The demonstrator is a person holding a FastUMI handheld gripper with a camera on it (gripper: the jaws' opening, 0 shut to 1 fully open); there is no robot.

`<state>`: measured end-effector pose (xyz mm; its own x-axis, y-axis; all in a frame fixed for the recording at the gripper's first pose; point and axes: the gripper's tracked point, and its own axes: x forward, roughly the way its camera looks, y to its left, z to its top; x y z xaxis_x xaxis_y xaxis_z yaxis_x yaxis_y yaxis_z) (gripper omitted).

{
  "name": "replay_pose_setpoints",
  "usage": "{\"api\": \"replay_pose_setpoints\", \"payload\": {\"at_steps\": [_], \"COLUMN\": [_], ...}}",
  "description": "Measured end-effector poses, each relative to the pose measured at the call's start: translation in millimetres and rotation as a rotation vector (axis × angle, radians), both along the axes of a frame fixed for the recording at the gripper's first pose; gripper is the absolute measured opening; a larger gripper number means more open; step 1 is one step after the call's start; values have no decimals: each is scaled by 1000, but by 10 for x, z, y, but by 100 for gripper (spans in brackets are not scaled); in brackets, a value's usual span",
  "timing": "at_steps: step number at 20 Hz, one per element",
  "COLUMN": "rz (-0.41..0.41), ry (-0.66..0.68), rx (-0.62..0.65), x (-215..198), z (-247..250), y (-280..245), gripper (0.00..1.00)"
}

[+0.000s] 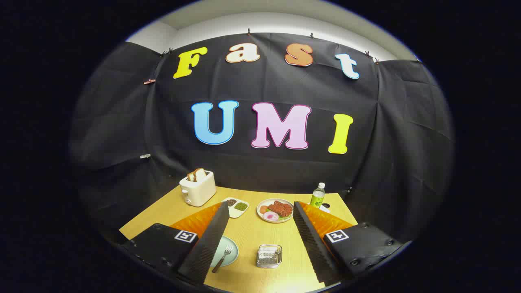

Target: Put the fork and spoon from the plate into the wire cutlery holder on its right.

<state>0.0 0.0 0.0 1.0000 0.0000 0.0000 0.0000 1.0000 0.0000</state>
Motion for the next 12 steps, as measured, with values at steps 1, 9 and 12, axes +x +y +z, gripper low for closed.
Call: {"api": "replay_pose_setpoints", "payload": {"at_steps": [1,9,12], "rz": [-1,3,6], "ry": [-2,3,0], "rx": [0,-5,-5], "x": [-1,-21,-23], "z": [9,13,26], "y": [12,107,146], "gripper": [98,98,98]}}
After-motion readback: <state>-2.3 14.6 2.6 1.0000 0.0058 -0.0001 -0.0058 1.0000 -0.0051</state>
